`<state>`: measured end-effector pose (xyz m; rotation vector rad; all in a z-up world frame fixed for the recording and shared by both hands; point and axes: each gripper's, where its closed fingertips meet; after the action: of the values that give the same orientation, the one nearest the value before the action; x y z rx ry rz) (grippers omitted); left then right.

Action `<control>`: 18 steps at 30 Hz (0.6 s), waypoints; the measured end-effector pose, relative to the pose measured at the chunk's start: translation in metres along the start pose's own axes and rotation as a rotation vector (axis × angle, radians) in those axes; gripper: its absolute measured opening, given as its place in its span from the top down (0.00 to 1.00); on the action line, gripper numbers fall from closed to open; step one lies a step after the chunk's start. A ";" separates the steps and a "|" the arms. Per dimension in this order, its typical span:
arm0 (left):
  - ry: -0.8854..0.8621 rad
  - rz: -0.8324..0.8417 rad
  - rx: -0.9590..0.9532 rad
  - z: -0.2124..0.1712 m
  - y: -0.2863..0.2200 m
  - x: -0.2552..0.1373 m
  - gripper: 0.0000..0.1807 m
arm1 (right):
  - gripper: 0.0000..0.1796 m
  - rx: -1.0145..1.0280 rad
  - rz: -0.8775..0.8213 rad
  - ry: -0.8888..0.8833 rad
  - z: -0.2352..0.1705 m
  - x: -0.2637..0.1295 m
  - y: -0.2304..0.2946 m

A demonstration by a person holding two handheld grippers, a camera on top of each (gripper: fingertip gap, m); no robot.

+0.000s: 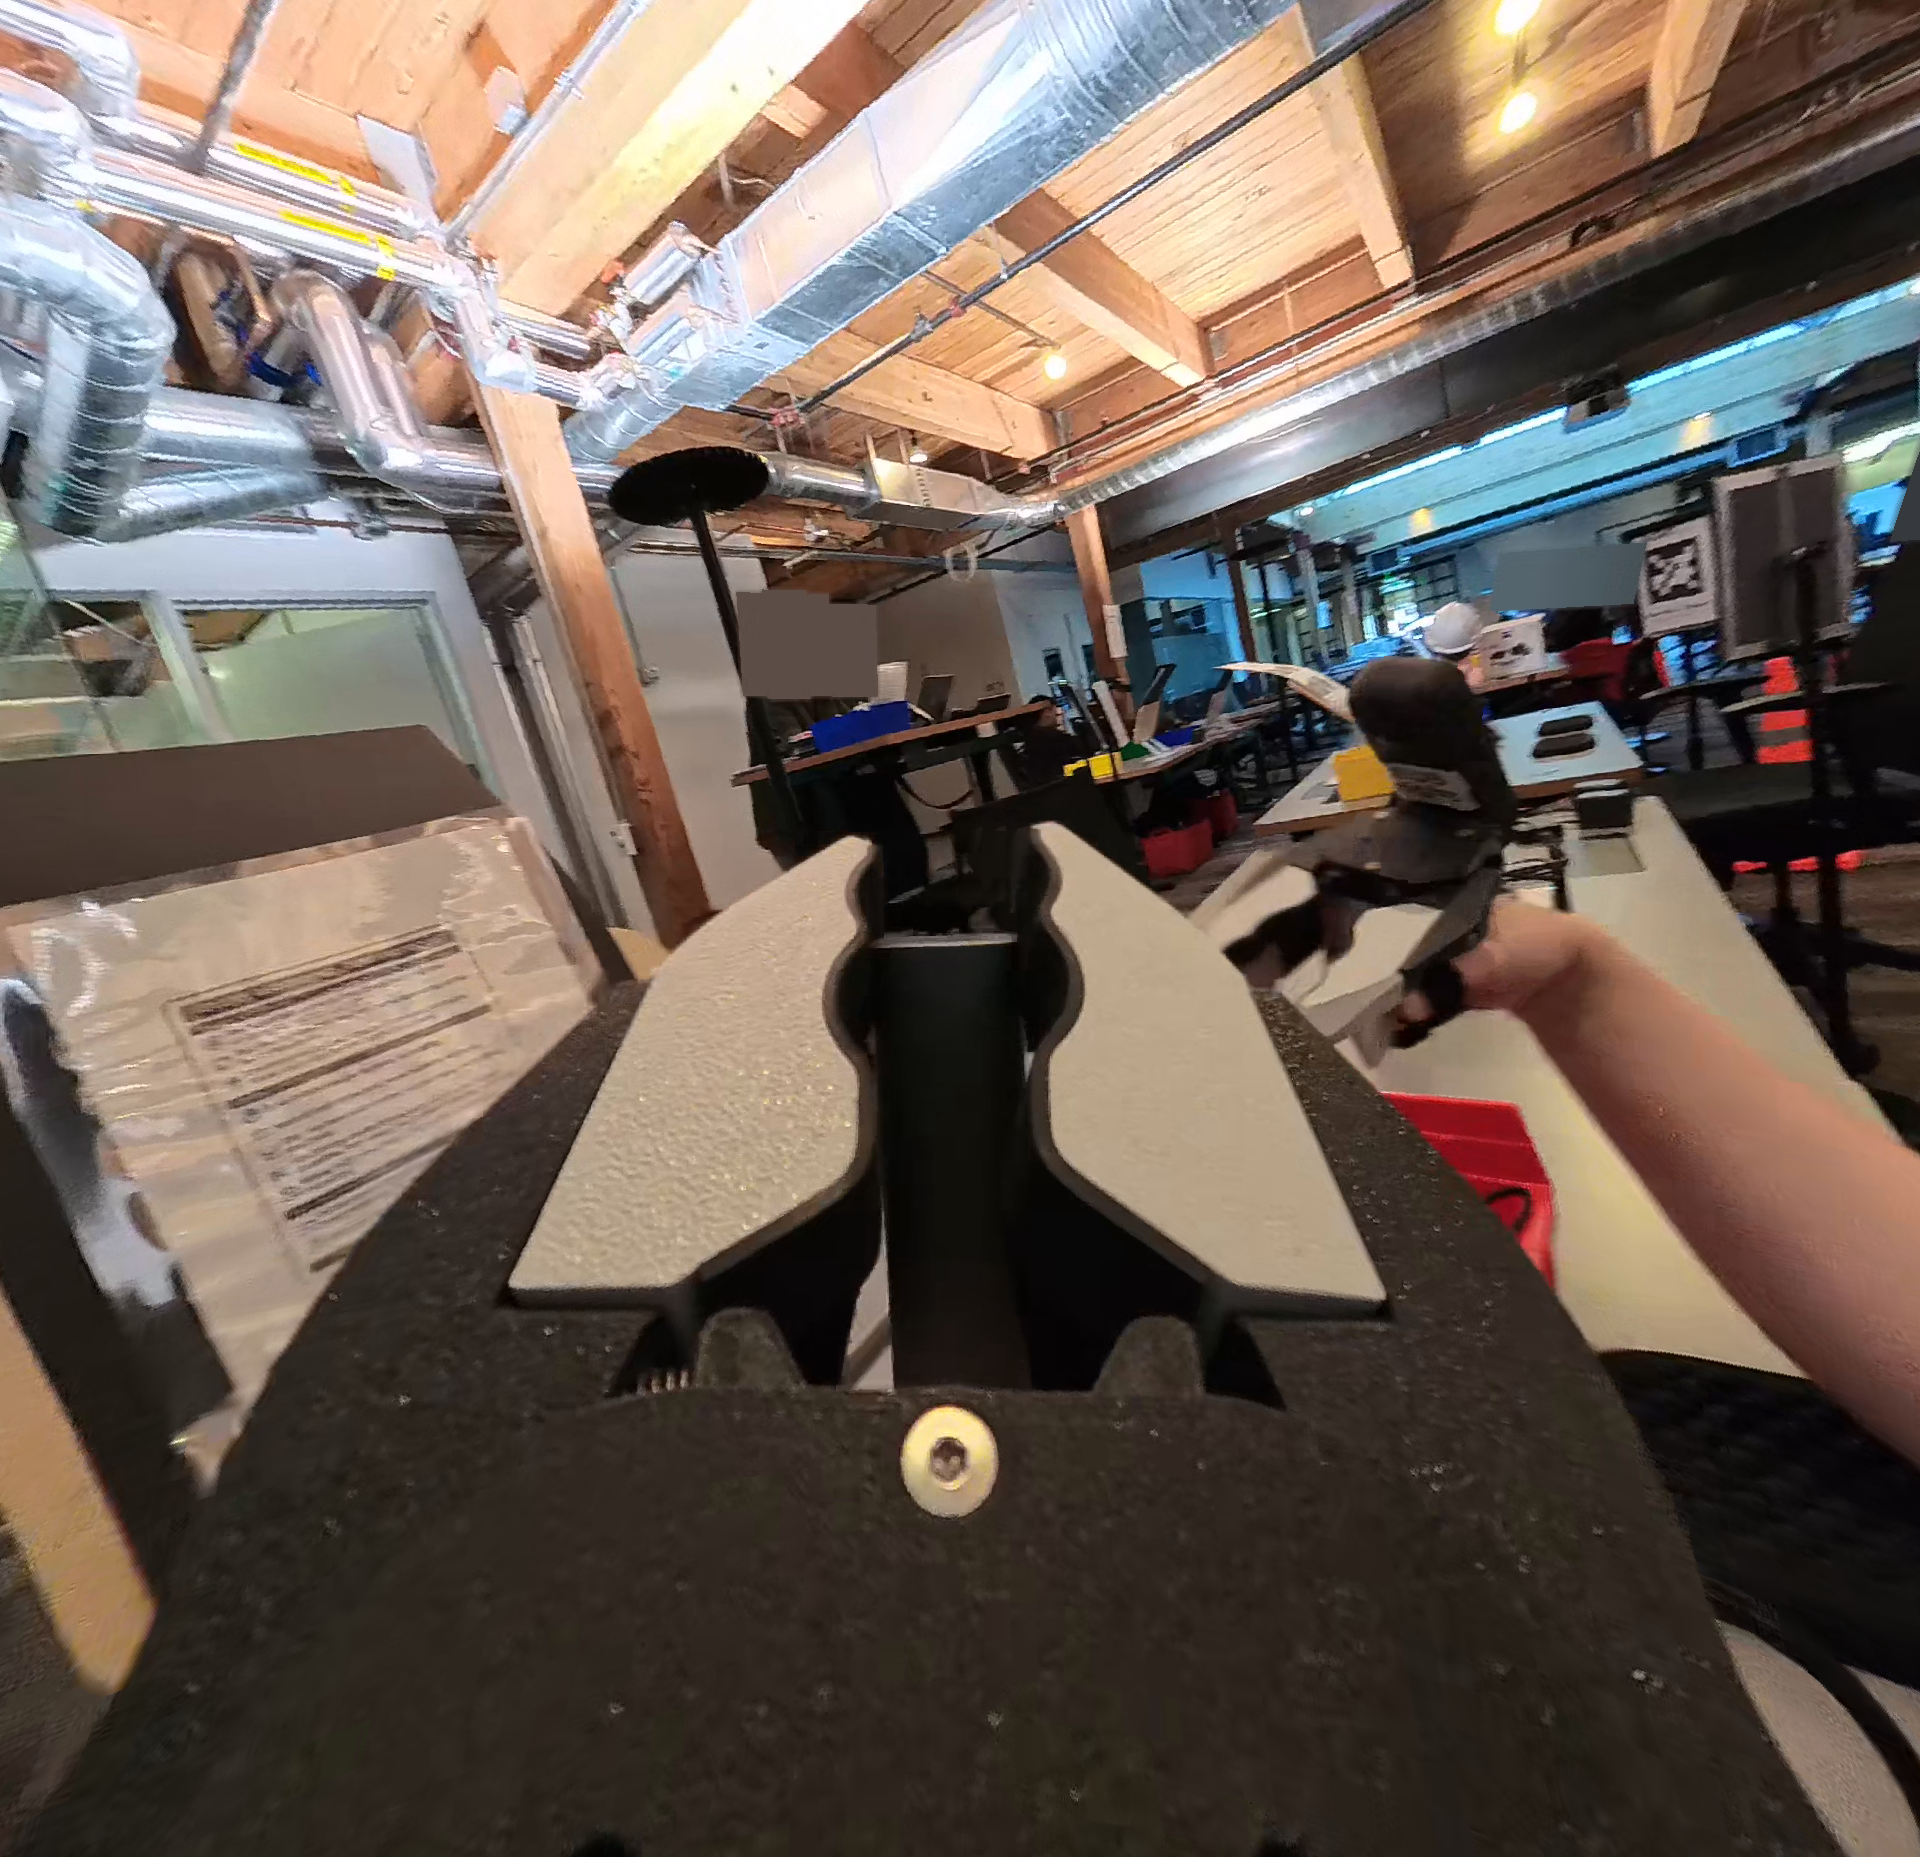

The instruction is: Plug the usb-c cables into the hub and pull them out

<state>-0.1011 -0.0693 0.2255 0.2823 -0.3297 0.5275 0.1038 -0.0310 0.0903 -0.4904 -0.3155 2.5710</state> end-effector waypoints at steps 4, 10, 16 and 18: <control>0.005 -0.064 -0.045 -0.003 -0.010 0.005 0.87 | 0.67 -0.150 0.143 -0.342 0.093 0.069 0.067; -0.002 -0.248 -0.174 -0.003 -0.040 0.010 0.87 | 0.68 -0.143 0.180 -0.473 0.109 0.142 0.125; 0.027 -0.249 -0.140 -0.013 -0.052 0.020 0.87 | 0.76 -0.080 0.118 -0.602 0.118 0.154 0.140; 0.041 -0.246 -0.117 -0.017 -0.055 0.022 0.87 | 0.77 -0.127 0.060 -0.587 0.116 0.156 0.138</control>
<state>-0.0501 -0.0990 0.2089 0.1954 -0.2805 0.2702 -0.1283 -0.0824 0.1087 0.2338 -0.6740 2.7156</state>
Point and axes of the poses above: each gripper's, where its closed fingertips meet, x out along the fingers, z out of its top, y = z × x across the jaws, and after that the axes turned 5 degrees about -x, right-handed
